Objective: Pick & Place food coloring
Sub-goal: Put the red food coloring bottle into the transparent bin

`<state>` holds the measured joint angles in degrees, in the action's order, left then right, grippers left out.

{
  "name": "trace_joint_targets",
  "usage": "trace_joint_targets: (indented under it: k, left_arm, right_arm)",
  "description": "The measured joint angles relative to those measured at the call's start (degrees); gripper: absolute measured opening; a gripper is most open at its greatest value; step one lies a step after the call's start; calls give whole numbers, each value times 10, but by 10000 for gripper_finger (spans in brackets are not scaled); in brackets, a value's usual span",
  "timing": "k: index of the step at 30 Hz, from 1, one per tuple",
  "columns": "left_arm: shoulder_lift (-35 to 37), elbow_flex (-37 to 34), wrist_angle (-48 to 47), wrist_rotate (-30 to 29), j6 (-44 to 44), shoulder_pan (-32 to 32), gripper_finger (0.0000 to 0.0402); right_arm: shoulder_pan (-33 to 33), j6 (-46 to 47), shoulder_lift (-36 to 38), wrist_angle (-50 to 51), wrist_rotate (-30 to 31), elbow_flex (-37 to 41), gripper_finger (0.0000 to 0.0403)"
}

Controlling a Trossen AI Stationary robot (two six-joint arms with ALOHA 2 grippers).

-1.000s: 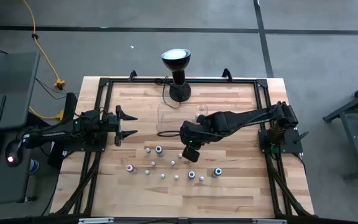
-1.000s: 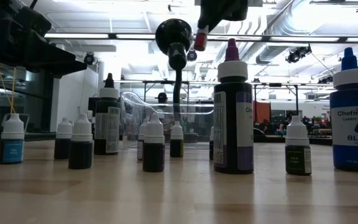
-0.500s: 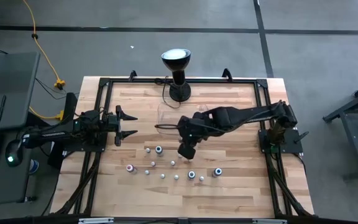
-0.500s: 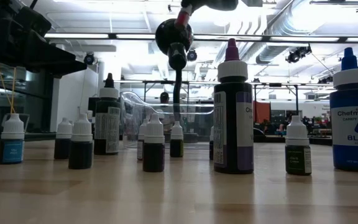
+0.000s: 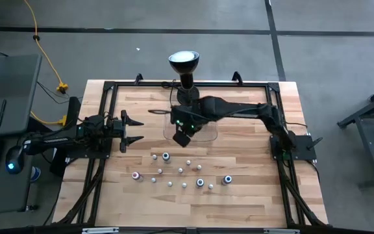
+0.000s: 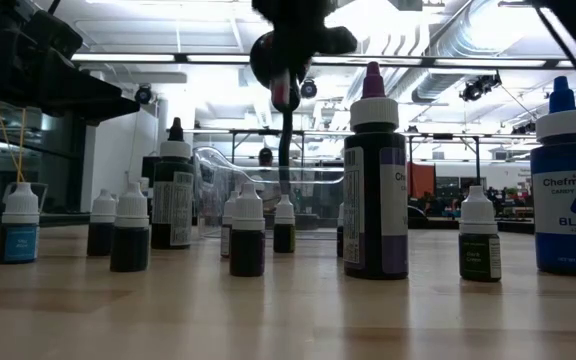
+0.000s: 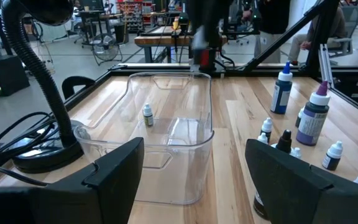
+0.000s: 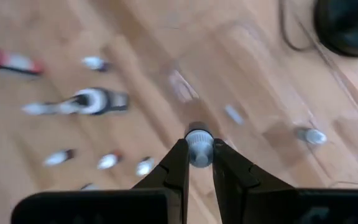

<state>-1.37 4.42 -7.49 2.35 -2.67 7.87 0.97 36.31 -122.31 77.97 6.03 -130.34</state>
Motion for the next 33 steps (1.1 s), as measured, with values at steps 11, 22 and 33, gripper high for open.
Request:
trace_joint_targets:
  k: [11,22,33]
  left_arm:
    - [0,0,0,0,0,0,278]
    - [0,0,0,0,0,0,278]
    - [0,0,0,0,0,0,278]
  right_arm:
    - [42,63,18,-47,24,169,40]
    - [67,123,95,-182,20,377,46]
    - [74,118,103,-227,7,425,46]
